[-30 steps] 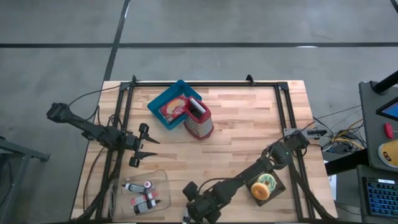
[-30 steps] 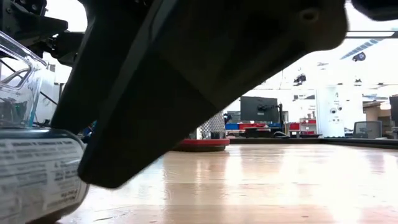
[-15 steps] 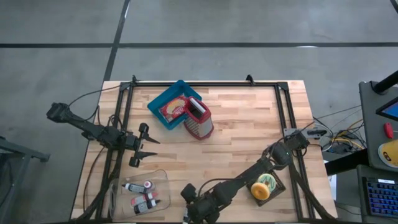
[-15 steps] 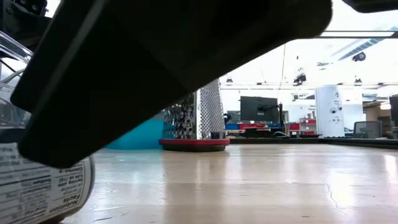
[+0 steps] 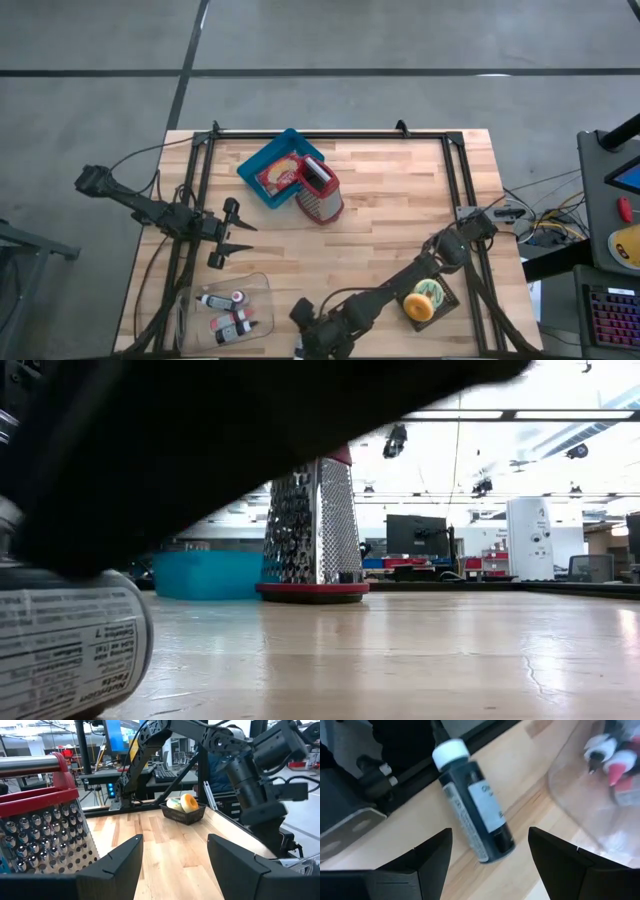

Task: Pick & Place Food Item
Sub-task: Put the black food coloring into the transparent bin

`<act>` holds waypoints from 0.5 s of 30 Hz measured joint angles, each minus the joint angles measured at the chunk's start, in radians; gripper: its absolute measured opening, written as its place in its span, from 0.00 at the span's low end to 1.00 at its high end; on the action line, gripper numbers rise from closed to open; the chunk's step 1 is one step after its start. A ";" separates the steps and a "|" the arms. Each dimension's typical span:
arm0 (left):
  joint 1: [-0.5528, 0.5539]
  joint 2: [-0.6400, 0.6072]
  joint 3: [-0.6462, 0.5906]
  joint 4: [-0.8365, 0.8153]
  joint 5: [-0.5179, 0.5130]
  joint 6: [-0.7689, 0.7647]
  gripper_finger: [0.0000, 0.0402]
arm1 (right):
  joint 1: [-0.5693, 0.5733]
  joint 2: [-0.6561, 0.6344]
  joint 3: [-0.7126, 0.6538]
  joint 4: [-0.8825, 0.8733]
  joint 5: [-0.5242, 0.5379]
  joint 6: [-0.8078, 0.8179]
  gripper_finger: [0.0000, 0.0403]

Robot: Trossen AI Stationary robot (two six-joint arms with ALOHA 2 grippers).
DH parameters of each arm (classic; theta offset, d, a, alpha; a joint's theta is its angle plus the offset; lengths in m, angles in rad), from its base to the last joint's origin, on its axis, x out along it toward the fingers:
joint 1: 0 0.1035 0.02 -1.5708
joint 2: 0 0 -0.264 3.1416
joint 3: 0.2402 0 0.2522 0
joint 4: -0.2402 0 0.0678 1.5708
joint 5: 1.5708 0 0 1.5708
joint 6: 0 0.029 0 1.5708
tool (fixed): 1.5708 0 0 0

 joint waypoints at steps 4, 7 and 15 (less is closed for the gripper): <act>0.000 0.000 0.000 -0.006 0.000 0.000 0.56 | 0.000 0.000 0.024 -0.001 0.000 -0.040 0.64; 0.000 0.000 0.000 -0.006 0.000 0.000 0.56 | 0.000 0.000 0.029 -0.002 0.000 -0.042 0.64; -0.002 0.002 0.003 0.009 0.086 -0.037 0.56 | 0.008 0.016 0.013 -0.044 0.063 -0.044 0.64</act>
